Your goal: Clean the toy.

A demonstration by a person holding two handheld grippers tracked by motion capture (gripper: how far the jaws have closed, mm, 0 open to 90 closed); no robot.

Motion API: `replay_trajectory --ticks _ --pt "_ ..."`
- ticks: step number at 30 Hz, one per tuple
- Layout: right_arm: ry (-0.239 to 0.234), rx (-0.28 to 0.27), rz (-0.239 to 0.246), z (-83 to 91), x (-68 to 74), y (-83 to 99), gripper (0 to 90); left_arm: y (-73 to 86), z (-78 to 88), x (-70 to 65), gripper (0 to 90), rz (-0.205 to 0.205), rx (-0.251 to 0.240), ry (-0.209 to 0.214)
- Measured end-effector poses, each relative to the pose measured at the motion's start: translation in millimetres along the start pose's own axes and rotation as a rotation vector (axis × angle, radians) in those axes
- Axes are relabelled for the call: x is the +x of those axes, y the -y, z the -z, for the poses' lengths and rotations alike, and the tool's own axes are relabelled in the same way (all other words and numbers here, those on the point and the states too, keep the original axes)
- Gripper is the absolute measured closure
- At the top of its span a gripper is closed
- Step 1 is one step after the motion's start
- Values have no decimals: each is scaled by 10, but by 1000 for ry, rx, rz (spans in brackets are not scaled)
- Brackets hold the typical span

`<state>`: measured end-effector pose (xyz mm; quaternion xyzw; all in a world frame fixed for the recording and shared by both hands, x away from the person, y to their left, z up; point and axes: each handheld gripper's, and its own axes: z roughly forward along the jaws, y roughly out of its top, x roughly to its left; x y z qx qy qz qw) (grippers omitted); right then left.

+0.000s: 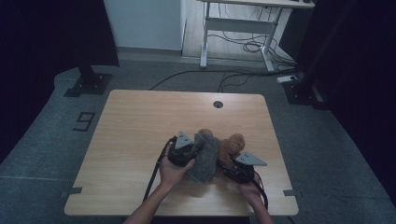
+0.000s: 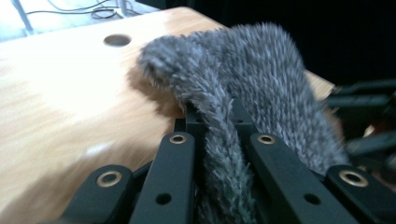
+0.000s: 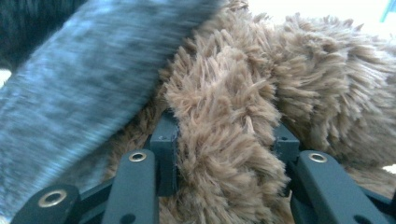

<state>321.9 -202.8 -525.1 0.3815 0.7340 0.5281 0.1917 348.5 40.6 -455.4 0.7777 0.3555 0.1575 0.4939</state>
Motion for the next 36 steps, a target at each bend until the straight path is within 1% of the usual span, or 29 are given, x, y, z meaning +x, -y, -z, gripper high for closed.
replay_trajectory --ticks 2,4,5,6,7,8,9,10,11,12,14,18,19,20,21,23,24,25,27,29,30,31,32,33,34,36 --pt "5 -6 14 7 17 11 574 -137 -79 -117 835 -21 2 13" --pt "9 -8 30 13 37 18 574 -276 -214 -269 835 -56 24 -4" --pt "12 -8 37 19 49 21 574 -336 -303 -331 836 -60 38 -1" --pt "16 -8 44 23 56 24 575 -384 -401 -379 836 -50 58 13" --pt "20 -8 50 27 61 26 574 -418 -501 -418 836 -49 88 14" --pt "21 -8 55 30 65 28 575 -428 -605 -457 835 -62 121 -2" --pt "24 -6 59 36 69 28 576 -405 -720 -483 835 -84 157 -32" --pt "32 1 65 41 70 28 579 -380 -761 -476 835 -91 169 -38" --pt "38 6 65 39 67 31 582 -349 -782 -454 835 -85 168 -34" --pt "37 12 56 38 58 36 583 -325 -769 -427 836 -76 161 -29" --pt "31 8 45 32 53 42 590 -297 -698 -372 836 -69 155 -39" --pt "52 14 53 19 88 31 594 -241 -446 -210 836 -92 162 -124" --pt "55 17 52 19 89 26 595 -212 -375 -144 837 -100 170 -144" --pt "56 18 48 18 87 22 595 -165 -281 -48 836 -90 170 -159" --pt "54 21 43 15 85 17 595 -125 -200 36 837 -68 162 -149" --pt "49 19 42 10 83 11 596 -74 -58 156 836 -34 142 -125" --pt "43 19 43 3 88 7 598 -59 17 197 836 -29 132 -123" --pt "41 18 47 -6 101 6 599 -54 85 224 836 -28 119 -130" --pt "50 21 60 -16 125 4 602 -58 220 286 836 -25 89 -159" --pt "47 21 56 -12 118 7 601 -53 311 358 837 -19 82 -187" --pt "45 25 53 -4 109 10 601 -36 355 409 837 -18 87 -210" --pt "43 24 49 -2 101 14 601 -5 390 472 837 -13 97 -224" --pt "40 24 48 0 93 15 601 44 417 544 837 5 112 -220" --pt "36 24 45 1 88 14 601 128 435 625 837 27 128 -216" --pt "34 24 44 -1 86 13 601 200 448 676 837 37 142 -222" --pt "34 24 45 -3 88 13 601 322 467 757 838 58 153 -246"
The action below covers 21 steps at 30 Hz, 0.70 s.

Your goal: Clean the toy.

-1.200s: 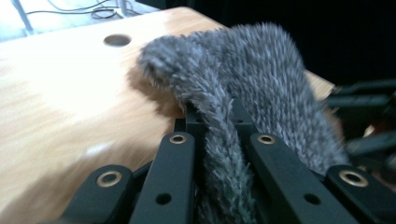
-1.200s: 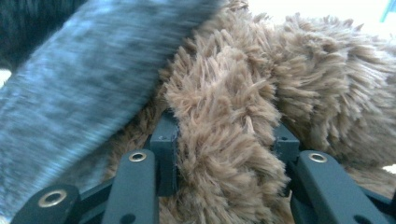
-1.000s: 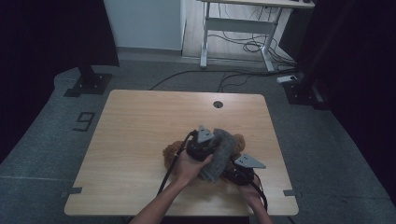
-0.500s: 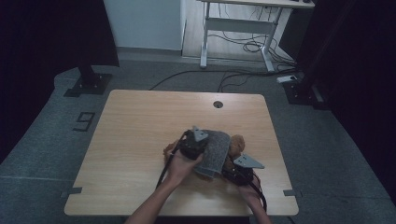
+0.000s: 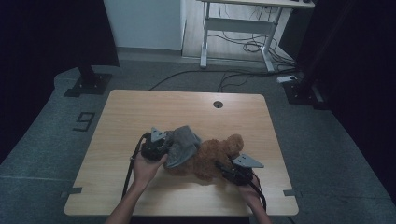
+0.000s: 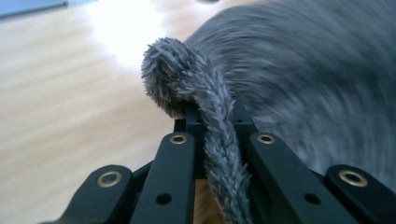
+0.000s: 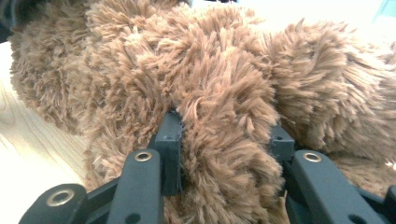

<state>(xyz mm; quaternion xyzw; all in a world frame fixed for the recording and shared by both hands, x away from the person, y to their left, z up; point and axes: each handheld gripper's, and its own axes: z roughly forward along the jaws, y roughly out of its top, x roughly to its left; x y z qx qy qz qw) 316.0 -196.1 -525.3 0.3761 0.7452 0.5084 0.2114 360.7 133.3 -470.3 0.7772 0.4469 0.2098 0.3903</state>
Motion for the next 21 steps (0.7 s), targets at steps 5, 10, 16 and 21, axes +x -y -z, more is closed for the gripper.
replay_trajectory --ticks 5,10,16,21 --pt "-1 -1 -7 4 -8 6 600 233 -57 219 840 70 46 16" --pt "0 -4 -15 -1 -16 9 600 111 19 171 842 73 -2 53" --pt "0 -5 -16 1 -15 10 599 -342 135 -247 841 -11 -111 119" --pt "0 -5 -16 4 -14 12 597 -747 40 -887 841 -139 -158 185"
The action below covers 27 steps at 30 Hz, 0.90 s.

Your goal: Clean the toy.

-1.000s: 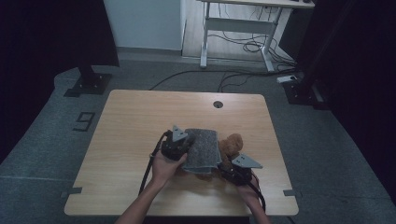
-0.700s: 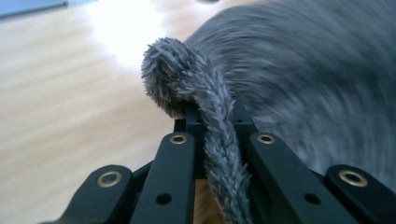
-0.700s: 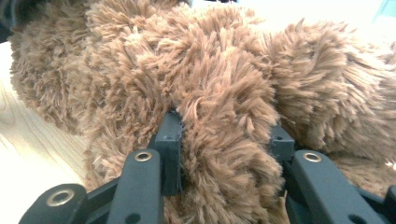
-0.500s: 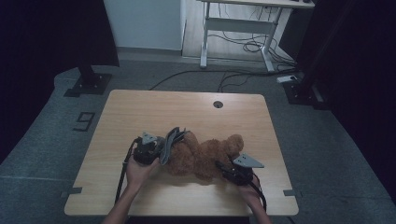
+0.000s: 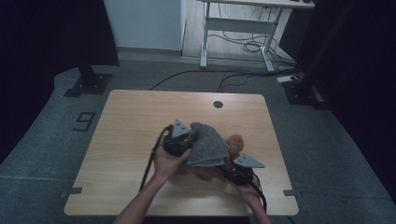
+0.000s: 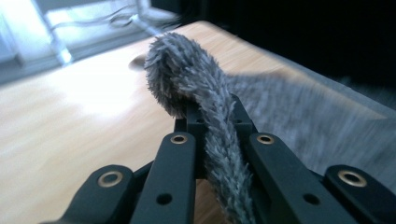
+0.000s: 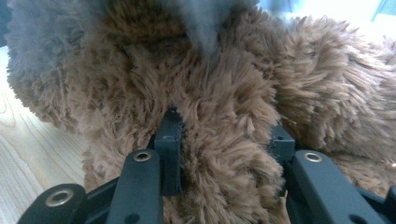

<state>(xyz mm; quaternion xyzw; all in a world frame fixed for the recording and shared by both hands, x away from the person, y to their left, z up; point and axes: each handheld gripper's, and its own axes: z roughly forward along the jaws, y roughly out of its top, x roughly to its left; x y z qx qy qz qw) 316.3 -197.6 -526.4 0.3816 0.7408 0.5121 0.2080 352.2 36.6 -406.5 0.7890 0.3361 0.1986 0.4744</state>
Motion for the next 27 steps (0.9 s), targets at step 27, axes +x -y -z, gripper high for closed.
replay_trajectory --ticks 27 --pt "27 8 -2 -13 16 3 595 129 -582 -117 840 -114 181 -81"
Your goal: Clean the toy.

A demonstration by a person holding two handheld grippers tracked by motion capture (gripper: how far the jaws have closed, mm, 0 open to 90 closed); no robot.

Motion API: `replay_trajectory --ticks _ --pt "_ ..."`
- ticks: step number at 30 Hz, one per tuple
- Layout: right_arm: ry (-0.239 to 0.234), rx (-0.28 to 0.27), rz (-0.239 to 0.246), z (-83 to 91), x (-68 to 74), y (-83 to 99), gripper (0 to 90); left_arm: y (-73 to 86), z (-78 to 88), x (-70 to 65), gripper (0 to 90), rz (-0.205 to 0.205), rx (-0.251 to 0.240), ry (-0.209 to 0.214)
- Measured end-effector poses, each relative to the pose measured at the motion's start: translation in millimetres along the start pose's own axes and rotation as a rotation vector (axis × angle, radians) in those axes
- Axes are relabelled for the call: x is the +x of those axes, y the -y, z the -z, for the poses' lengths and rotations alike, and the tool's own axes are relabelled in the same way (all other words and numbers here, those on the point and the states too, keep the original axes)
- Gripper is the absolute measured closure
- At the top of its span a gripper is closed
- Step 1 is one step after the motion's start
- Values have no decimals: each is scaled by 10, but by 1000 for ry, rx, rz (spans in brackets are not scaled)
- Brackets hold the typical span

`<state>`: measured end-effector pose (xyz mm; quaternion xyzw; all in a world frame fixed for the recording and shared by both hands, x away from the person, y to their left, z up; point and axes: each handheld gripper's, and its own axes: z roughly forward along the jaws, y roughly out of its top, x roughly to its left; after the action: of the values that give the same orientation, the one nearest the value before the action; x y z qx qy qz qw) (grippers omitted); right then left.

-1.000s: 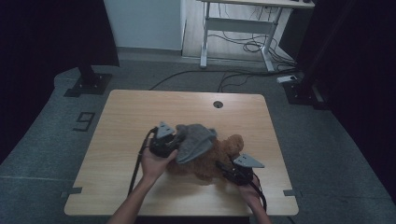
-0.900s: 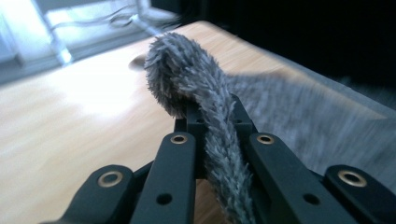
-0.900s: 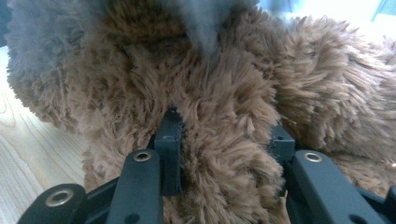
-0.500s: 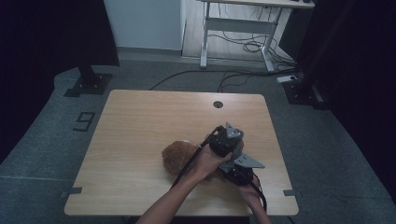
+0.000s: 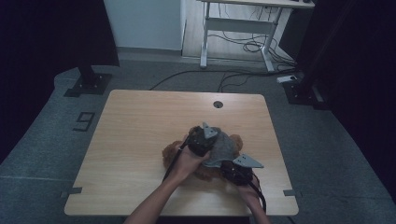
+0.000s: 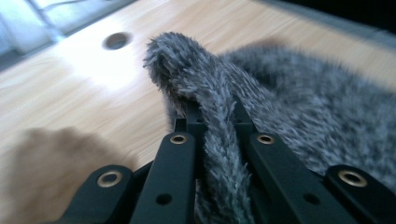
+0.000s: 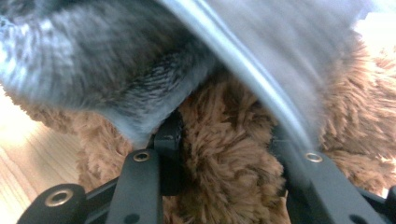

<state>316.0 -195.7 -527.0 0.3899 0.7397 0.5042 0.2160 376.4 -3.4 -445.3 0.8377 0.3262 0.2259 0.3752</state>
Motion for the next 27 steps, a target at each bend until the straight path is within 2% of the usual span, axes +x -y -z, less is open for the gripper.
replay_trajectory --ticks 1,2,7,12,15,17,20,23,27 --pt "2 -1 1 -3 0 0 596 68 39 52 840 4 1 -17" --pt "3 -2 2 -6 -1 0 596 147 93 130 840 26 -4 -19" --pt "10 -7 11 -15 12 -4 596 364 327 400 840 117 -63 14" --pt "14 -7 9 -16 19 -2 595 534 527 556 839 165 -117 -2" --pt "14 -8 7 -18 18 -1 595 633 616 639 839 182 -119 -26" --pt "13 -9 4 -19 11 0 595 738 664 704 839 189 -97 -38" --pt "11 -9 2 -21 7 4 596 962 691 789 839 239 -85 9" --pt "13 -4 4 -21 20 2 597 1145 717 841 840 286 -97 48" --pt "18 -11 20 -38 28 9 600 1220 684 868 840 321 -118 93"
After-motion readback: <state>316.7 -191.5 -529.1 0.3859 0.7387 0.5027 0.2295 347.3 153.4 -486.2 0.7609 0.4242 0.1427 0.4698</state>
